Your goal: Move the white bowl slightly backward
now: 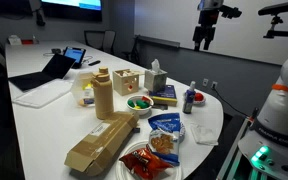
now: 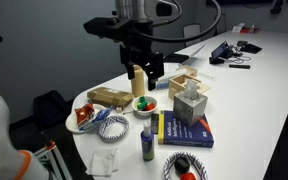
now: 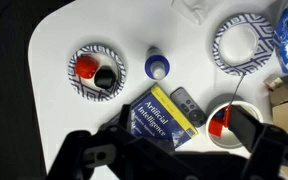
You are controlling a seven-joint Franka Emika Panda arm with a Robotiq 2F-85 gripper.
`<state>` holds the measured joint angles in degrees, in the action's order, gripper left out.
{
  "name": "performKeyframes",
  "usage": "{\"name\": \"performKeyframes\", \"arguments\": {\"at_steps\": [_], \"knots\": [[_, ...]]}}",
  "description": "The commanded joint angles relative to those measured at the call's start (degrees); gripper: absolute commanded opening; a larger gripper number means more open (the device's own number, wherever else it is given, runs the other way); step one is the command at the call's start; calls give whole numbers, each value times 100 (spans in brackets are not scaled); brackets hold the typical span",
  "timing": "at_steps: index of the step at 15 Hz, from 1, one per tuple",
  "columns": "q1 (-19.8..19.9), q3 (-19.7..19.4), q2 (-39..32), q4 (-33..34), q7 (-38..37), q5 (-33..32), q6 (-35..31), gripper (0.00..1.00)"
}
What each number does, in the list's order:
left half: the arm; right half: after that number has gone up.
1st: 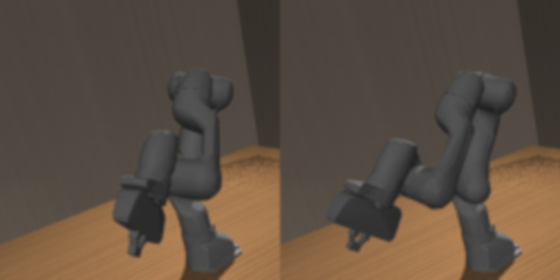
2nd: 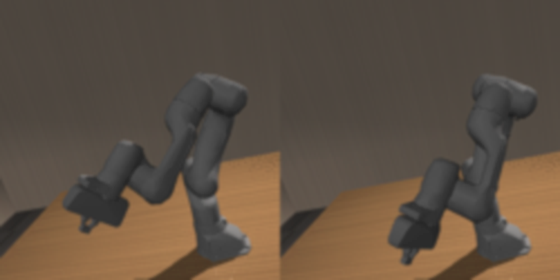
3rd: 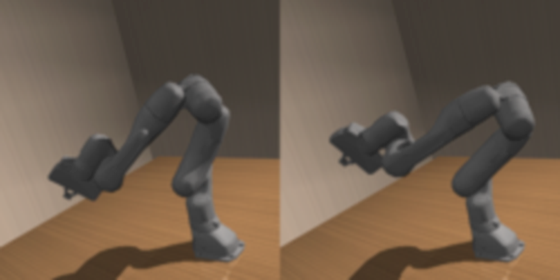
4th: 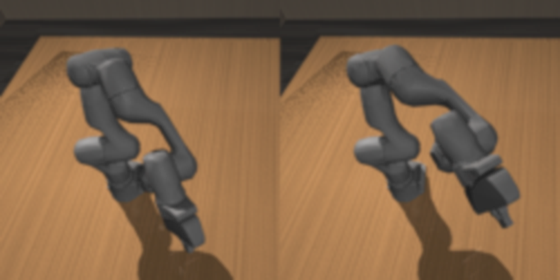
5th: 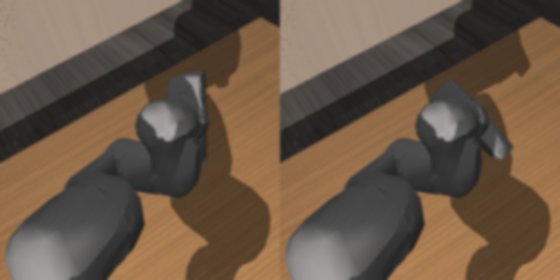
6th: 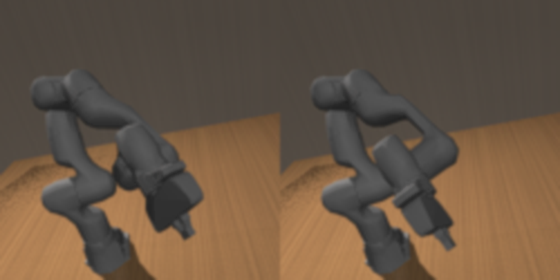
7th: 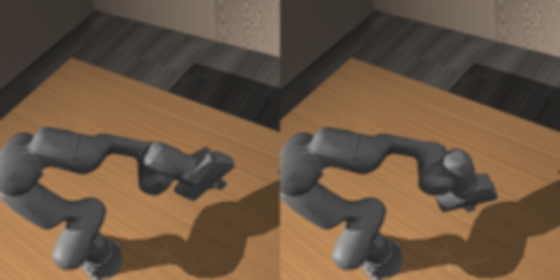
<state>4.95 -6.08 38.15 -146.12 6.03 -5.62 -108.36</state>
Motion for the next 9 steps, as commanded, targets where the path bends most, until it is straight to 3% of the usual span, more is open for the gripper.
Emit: {"name": "performKeyframes", "arguments": {"at_steps": [1, 6, 9], "knots": [[-3, 0, -2, 11, -2, 1, 13, 100], [-3, 0, -2, 11, -2, 1, 12, 100], [-349, 143, -843, 342, 236, 84, -423, 100]]}}
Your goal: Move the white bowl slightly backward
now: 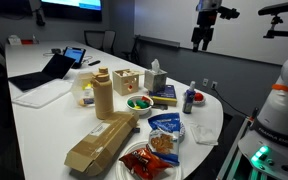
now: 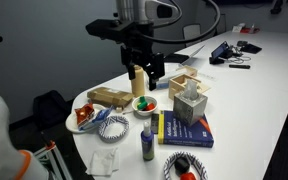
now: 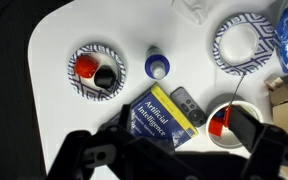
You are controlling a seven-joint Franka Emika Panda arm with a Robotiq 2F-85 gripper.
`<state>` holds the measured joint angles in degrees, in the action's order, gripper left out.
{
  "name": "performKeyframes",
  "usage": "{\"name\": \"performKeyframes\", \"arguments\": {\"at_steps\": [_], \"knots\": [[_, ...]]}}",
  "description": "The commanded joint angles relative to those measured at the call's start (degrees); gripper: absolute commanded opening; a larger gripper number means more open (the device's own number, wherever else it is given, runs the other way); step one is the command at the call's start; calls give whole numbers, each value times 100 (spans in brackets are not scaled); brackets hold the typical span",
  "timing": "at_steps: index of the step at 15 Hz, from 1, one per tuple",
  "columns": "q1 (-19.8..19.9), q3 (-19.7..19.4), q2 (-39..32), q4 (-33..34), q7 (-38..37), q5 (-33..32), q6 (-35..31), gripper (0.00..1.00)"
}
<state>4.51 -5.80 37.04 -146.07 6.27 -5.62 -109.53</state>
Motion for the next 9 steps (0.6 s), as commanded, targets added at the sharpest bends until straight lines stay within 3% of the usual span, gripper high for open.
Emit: {"name": "performKeyframes", "arguments": {"at_steps": [1, 5, 9], "knots": [[-466, 188, -1024, 451, 350, 123, -502, 100], [-1042, 610, -2228, 1018, 728, 162, -1362, 100], [-1317, 1030, -3528, 1703, 1177, -22, -2312, 100]]}}
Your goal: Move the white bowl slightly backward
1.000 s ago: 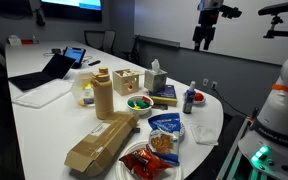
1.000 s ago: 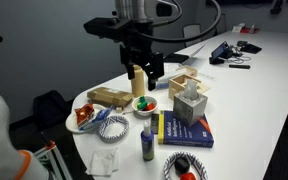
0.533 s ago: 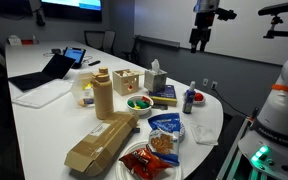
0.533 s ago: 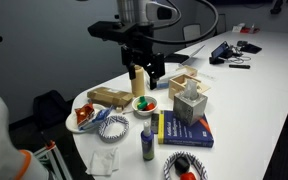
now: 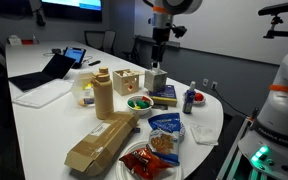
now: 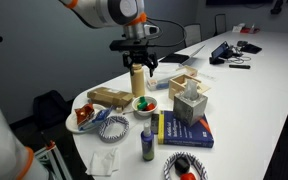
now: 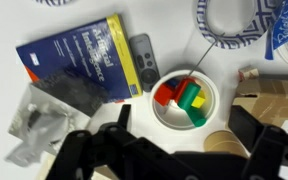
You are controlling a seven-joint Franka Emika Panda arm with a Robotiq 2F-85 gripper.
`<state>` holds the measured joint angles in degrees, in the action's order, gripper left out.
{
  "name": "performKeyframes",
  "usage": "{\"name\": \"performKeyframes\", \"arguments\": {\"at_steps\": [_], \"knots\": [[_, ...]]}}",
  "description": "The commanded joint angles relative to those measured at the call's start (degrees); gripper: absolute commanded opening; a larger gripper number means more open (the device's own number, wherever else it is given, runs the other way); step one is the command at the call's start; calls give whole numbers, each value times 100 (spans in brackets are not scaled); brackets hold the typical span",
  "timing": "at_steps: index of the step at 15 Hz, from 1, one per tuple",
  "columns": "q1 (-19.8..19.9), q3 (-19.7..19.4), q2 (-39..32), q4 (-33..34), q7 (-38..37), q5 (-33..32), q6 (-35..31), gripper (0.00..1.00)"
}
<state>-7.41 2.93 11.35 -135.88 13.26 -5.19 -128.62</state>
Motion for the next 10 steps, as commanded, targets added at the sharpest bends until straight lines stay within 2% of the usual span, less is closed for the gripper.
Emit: {"name": "performKeyframes", "arguments": {"at_steps": [1, 5, 10], "knots": [[-145, 181, -1216, 793, 758, 82, -609, 100], [-43, 370, -1873, 1056, 1368, 285, -917, 100], [50, 521, -2333, 1053, 1614, 284, -1273, 100]]}}
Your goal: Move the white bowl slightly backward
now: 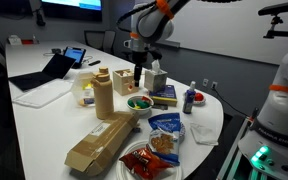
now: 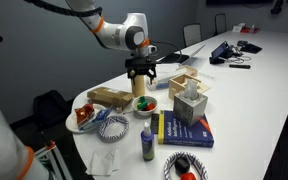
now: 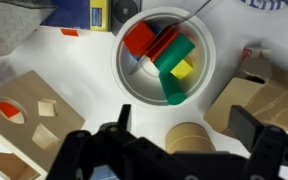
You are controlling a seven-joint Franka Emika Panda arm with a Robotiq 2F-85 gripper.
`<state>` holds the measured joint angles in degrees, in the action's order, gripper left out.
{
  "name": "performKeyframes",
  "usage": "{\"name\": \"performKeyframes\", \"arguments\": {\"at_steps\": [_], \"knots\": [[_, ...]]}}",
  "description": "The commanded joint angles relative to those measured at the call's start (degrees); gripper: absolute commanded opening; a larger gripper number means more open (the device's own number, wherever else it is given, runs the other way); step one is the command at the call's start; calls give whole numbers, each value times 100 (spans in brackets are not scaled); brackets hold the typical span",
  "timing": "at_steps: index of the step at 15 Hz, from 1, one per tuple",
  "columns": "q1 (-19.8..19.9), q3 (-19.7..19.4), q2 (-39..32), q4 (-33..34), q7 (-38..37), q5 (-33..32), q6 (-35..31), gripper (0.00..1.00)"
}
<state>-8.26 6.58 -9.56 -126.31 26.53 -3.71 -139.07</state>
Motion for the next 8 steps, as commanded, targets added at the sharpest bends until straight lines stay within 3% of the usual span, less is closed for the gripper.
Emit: {"name": "performKeyframes", "arguments": {"at_steps": [1, 8], "knots": [[157, 189, -342, 82, 347, 143, -374, 100], [358, 440, -1007, 62, 553, 77, -1112, 100]]}}
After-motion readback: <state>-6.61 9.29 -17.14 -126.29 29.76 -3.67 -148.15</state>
